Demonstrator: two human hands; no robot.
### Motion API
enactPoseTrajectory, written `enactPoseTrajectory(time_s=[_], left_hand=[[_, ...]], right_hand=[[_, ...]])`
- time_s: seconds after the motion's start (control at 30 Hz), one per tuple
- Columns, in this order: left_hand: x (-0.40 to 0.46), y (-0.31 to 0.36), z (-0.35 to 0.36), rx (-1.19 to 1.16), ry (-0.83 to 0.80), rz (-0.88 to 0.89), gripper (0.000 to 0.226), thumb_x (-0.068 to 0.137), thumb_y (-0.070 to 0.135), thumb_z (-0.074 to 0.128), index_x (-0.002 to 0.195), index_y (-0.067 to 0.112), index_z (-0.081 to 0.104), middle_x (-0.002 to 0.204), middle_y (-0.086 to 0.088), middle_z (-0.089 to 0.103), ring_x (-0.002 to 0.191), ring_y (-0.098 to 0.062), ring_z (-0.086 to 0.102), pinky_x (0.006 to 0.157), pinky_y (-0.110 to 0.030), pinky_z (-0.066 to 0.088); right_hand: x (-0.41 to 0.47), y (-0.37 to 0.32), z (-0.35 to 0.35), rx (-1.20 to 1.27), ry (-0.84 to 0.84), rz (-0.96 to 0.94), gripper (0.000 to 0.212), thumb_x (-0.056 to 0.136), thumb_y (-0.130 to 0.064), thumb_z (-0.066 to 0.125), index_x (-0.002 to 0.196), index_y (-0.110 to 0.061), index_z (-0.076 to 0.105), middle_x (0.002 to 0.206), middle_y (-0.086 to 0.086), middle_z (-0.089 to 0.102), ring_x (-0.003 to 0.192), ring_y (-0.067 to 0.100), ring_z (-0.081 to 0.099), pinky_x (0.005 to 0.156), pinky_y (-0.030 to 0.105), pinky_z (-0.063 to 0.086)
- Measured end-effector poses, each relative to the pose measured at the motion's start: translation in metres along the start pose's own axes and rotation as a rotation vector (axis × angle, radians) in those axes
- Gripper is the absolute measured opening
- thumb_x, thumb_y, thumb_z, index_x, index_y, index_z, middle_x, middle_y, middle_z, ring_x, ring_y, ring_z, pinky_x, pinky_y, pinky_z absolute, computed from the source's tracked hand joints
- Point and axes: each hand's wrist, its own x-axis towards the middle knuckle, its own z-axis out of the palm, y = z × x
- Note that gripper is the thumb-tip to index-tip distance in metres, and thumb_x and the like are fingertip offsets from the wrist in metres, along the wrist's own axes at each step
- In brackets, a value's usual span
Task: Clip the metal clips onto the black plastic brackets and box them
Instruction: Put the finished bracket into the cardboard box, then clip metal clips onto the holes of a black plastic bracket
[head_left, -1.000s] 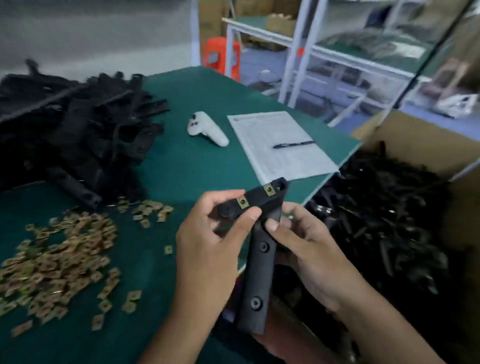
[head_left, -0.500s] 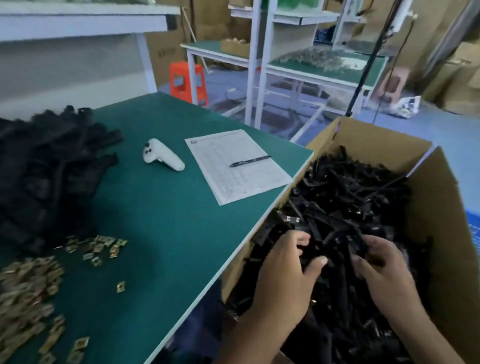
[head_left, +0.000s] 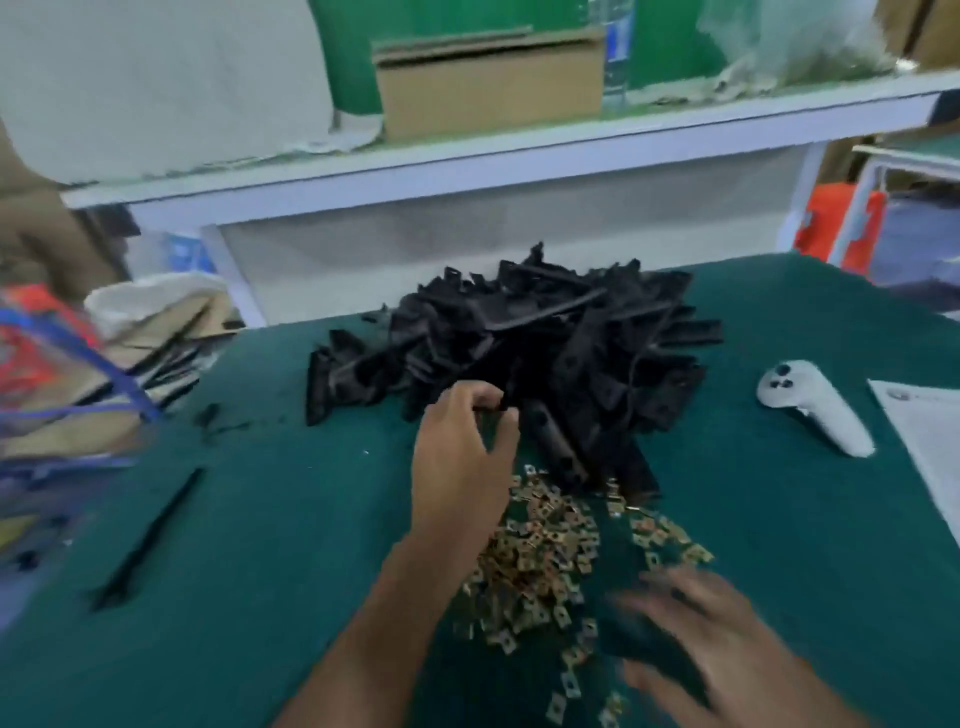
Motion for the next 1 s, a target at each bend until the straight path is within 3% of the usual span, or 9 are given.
enactPoseTrajectory(time_s=[0.13, 0.23, 0.33, 0.47, 0.6, 0.7, 0.8, 0.87, 1.0], left_hand=[[0.047, -0.039, -0.008, 0.168, 0.134, -0.131, 0.054, 0.095, 0.044, 0.066, 0.139, 0.023, 0.042, 0.143, -0.002, 0.037, 0.132, -0.022, 0.031, 0.109, -0.041, 0.037], [0.075, -0.056, -0.005, 0.273, 0.047, -0.15, 0.062, 0.096, 0.047, 0.062, 0.15, 0.028, 0.036, 0.153, -0.004, 0.033, 0.139, -0.03, 0.032, 0.114, -0.045, 0.034], [0.091, -0.069, -0.004, 0.214, 0.061, -0.138, 0.032, 0.098, 0.04, 0.065, 0.126, 0.027, 0.06, 0.135, 0.001, 0.052, 0.118, -0.022, 0.056, 0.098, -0.04, 0.049], [0.094, -0.087, -0.013, 0.128, 0.237, -0.076, 0.01, 0.098, 0.029, 0.066, 0.103, 0.021, 0.07, 0.103, 0.008, 0.066, 0.092, -0.012, 0.063, 0.08, -0.031, 0.054], [0.093, -0.089, -0.014, 0.114, 0.171, -0.194, 0.049, 0.091, 0.063, 0.061, 0.121, 0.025, 0.059, 0.116, 0.008, 0.064, 0.107, -0.015, 0.061, 0.092, -0.042, 0.054], [0.108, -0.075, -0.009, 0.085, 0.02, -0.343, 0.078, 0.078, 0.085, 0.053, 0.127, 0.025, 0.054, 0.109, 0.008, 0.063, 0.104, -0.018, 0.062, 0.093, -0.046, 0.054], [0.134, -0.07, -0.01, 0.019, -0.028, -0.453, 0.047, 0.086, 0.067, 0.062, 0.112, 0.028, 0.062, 0.09, 0.004, 0.07, 0.086, -0.02, 0.068, 0.089, -0.044, 0.056], [0.145, -0.073, -0.015, 0.002, -0.06, -0.488, 0.025, 0.091, 0.047, 0.065, 0.089, 0.022, 0.067, 0.074, 0.0, 0.068, 0.066, -0.022, 0.061, 0.074, -0.037, 0.056], [0.155, -0.077, -0.028, -0.03, -0.165, -0.574, 0.037, 0.096, 0.03, 0.061, 0.068, 0.011, 0.047, 0.058, -0.004, 0.041, 0.058, -0.021, 0.04, 0.058, -0.035, 0.038]], right_hand=[[0.063, -0.006, 0.031, -0.078, -0.255, -0.139, 0.051, 0.092, -0.079, 0.033, 0.138, -0.06, 0.044, 0.134, -0.025, 0.04, 0.124, 0.0, 0.041, 0.102, 0.018, 0.037], [0.089, -0.002, 0.043, -0.108, -0.329, -0.168, 0.043, 0.099, -0.067, 0.04, 0.139, -0.052, 0.045, 0.135, -0.023, 0.039, 0.131, 0.002, 0.034, 0.107, 0.02, 0.03], [0.105, -0.002, 0.043, -0.093, -0.38, -0.202, 0.031, 0.103, -0.054, 0.045, 0.132, -0.046, 0.051, 0.132, -0.02, 0.044, 0.129, 0.004, 0.039, 0.104, 0.02, 0.03], [0.125, 0.003, 0.04, -0.066, -0.378, -0.195, 0.026, 0.106, -0.052, 0.04, 0.118, -0.036, 0.057, 0.118, -0.018, 0.052, 0.112, 0.0, 0.042, 0.094, 0.017, 0.033], [0.139, 0.009, 0.044, 0.023, -0.474, -0.236, 0.061, 0.087, -0.087, 0.033, 0.125, -0.043, 0.053, 0.119, -0.024, 0.047, 0.113, -0.006, 0.038, 0.097, 0.02, 0.036], [0.142, 0.009, 0.055, 0.067, -0.462, -0.291, 0.057, 0.092, -0.081, 0.03, 0.114, -0.039, 0.061, 0.11, -0.019, 0.05, 0.109, -0.008, 0.042, 0.097, 0.016, 0.033], [0.14, 0.01, 0.063, 0.087, -0.413, -0.308, 0.05, 0.096, -0.067, 0.031, 0.107, -0.036, 0.068, 0.107, -0.014, 0.058, 0.105, -0.006, 0.047, 0.096, 0.015, 0.034], [0.137, 0.008, 0.063, 0.135, -0.369, -0.275, 0.044, 0.095, -0.069, 0.035, 0.103, -0.041, 0.067, 0.105, -0.017, 0.059, 0.102, -0.007, 0.052, 0.091, 0.011, 0.036], [0.131, 0.006, 0.057, 0.23, -0.197, -0.201, 0.035, 0.089, -0.081, 0.036, 0.095, -0.054, 0.059, 0.108, -0.023, 0.055, 0.096, -0.003, 0.059, 0.081, 0.014, 0.046]])
